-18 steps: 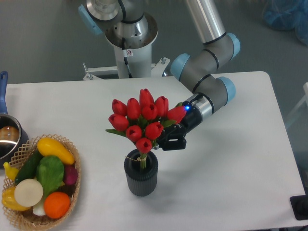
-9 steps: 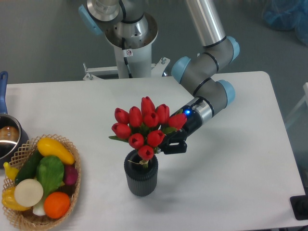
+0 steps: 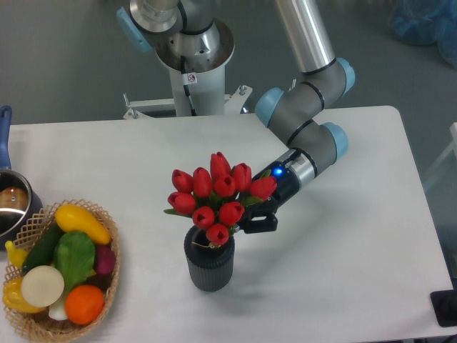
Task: Insert the flowers into the vase
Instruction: 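Push the bouquet further down into the vase with the gripper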
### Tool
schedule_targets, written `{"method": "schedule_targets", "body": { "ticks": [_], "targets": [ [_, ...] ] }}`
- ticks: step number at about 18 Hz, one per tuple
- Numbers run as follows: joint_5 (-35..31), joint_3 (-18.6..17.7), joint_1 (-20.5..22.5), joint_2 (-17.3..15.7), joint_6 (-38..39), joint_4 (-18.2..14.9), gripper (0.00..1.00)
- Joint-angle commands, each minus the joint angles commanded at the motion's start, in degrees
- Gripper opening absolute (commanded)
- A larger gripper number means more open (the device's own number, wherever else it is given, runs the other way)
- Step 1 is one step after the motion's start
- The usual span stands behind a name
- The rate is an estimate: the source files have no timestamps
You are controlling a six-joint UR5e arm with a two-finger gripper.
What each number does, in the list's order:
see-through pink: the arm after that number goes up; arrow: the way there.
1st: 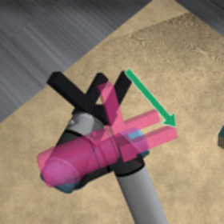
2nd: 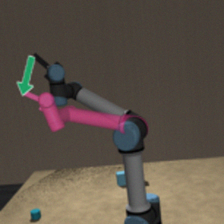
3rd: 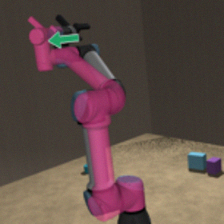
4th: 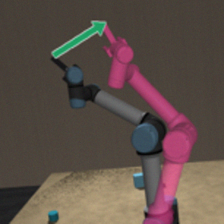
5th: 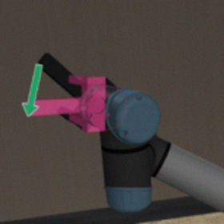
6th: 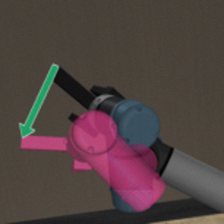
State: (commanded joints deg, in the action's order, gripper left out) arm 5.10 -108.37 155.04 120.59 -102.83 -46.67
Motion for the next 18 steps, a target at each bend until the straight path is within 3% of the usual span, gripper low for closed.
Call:
{"method": "schedule_targets", "body": {
  "ticks": [18],
  "targets": [
    [-0.18,-0.17,0.09,0.53,-0.18,0.18,0.28]
  ]
}}
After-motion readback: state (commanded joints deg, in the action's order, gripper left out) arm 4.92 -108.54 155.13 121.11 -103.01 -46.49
